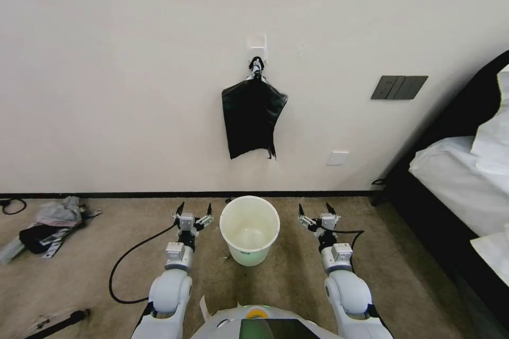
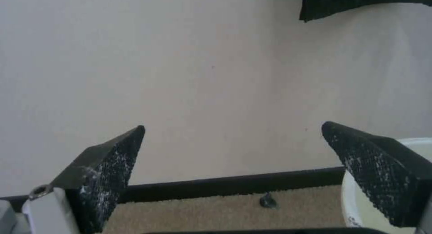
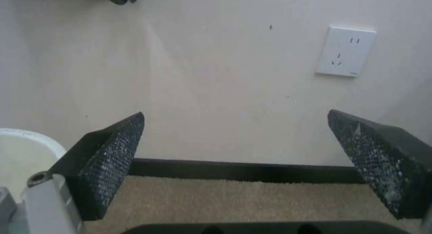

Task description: Place a trash bag onto the trash bin.

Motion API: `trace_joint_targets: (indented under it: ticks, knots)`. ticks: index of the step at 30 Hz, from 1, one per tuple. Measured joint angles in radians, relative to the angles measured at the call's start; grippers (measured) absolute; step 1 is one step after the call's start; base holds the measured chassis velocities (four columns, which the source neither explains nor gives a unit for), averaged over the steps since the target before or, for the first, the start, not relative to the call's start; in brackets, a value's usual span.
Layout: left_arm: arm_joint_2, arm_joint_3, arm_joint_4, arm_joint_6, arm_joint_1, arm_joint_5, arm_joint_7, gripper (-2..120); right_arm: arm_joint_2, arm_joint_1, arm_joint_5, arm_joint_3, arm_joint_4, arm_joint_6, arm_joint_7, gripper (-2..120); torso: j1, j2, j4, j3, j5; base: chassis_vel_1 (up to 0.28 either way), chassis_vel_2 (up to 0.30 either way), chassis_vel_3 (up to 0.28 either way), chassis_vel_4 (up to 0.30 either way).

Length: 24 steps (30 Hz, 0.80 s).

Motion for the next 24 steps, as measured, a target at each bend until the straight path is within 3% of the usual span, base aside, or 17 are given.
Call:
trace_joint_targets:
  ticks: [24]
  knots:
    - [0.000, 0.000, 0.000, 0.000, 0.000, 0.000, 0.000, 100, 0.000, 0.000, 0.000, 0.000, 0.000, 0.000, 0.000, 100, 0.000, 0.000, 0.0000, 0.000, 0.0000, 0.000, 0.000, 0.000, 0.000]
